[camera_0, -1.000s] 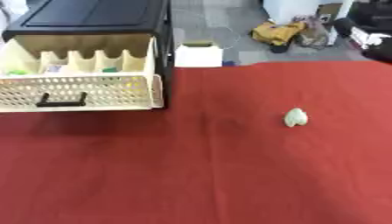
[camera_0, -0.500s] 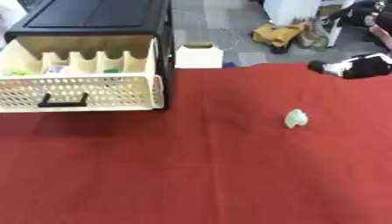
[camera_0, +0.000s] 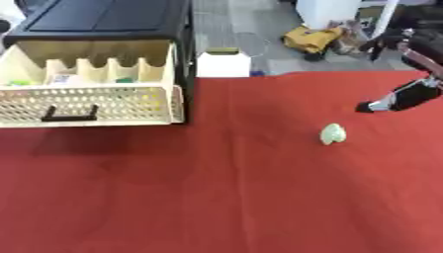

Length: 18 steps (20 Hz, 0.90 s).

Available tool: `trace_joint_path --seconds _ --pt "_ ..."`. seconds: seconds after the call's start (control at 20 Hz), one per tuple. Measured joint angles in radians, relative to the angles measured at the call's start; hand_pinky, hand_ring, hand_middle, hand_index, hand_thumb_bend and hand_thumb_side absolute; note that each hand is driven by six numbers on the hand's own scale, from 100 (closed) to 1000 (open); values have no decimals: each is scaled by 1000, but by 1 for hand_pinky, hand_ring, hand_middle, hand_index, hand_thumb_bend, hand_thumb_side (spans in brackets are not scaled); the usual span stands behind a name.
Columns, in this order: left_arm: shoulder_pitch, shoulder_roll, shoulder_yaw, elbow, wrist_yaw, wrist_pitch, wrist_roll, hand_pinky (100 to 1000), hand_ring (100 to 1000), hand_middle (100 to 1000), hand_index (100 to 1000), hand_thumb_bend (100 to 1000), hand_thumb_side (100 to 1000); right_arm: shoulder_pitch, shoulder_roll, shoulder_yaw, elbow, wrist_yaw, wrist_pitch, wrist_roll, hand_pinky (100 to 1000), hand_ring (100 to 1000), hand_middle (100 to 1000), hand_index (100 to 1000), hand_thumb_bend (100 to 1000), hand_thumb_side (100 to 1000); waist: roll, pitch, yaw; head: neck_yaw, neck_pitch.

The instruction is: Pick up objects from table and place into drawer.

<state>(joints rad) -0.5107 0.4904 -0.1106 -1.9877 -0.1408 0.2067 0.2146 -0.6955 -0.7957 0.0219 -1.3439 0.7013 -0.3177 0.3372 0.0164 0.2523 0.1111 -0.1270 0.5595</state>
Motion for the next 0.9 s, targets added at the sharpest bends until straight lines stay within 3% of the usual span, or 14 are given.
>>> trace_joint_path --seconds 0.3,0.9 --pt "4 -1 0 0 -1 5 -11 100 100 100 706 162 1000 2 0 15 27 -28 11 65 709 830 693 854 656 216 0 0 1 -4 -7" --pt "8 -16 0 0 -1 10 -20 100 100 100 695 166 1000 10 19 42 71 -19 37 83 681 814 682 843 636 212 2 0 8 -21 -7"
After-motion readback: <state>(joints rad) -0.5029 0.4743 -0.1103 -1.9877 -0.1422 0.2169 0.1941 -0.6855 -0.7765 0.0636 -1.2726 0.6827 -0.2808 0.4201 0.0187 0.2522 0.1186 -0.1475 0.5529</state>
